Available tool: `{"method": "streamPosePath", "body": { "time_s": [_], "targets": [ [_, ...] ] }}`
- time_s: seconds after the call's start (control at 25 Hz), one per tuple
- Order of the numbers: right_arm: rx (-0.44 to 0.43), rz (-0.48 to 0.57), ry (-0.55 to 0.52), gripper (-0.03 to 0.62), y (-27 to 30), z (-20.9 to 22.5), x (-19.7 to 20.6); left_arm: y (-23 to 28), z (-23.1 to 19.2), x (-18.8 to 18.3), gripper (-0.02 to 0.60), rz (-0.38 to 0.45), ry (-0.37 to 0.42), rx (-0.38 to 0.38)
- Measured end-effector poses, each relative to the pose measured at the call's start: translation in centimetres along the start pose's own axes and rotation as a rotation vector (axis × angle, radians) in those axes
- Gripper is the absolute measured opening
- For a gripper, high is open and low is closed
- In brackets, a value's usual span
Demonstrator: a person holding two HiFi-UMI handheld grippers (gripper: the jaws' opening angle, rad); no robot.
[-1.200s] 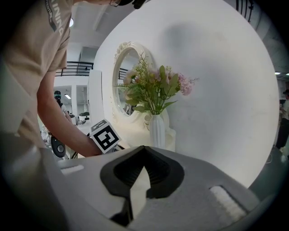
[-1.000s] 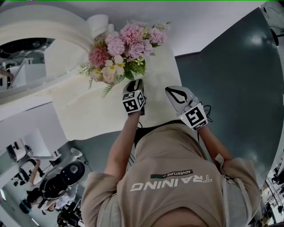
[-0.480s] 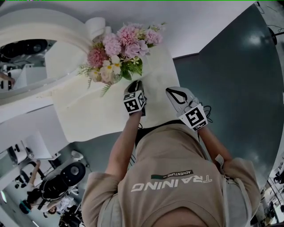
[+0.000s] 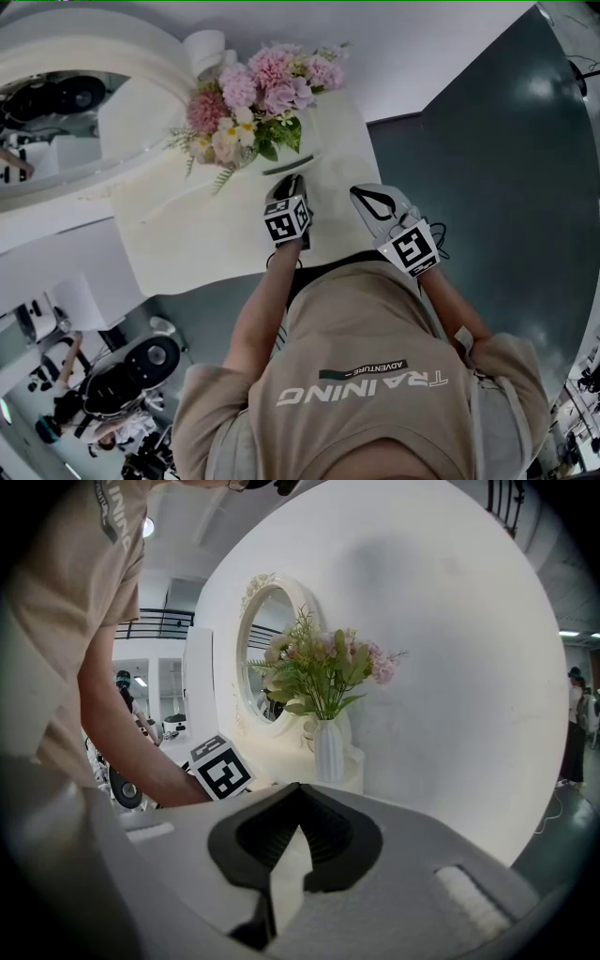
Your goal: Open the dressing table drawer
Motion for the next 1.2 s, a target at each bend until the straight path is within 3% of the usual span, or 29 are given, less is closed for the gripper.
{"method": "streamPosePath", "body": {
  "time_s": [0.76,1.0,1.2],
  "targets": [
    [-0.015,0.003,-0.015,0.003,-0.8,-0.4,-0.1,-1.5,0.4,2.8,0.109,-0.013,-0.004,-0.006],
    [-0.023,-0.005,-0.006,0.003,-0.6,-0.6,-0.1,-1.7,0.6,3.3,0.144,-0.031,-0.005,0.002],
    [-0.032,-0.010,-0.006,0.003,-0.3,-1.1,-0.5,-3.3,0.3,4.0,0.116,-0.046,0.009,0.024]
  ]
}}
Point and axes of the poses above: the fingertips, and each gripper's own axes: y forward along the fingers, z to its right, x out of its underside, the point moved 7 cm from there along -y, backward along the fingers, and after that the axes turned 13 degrees about -y, right-handed, at the moved point
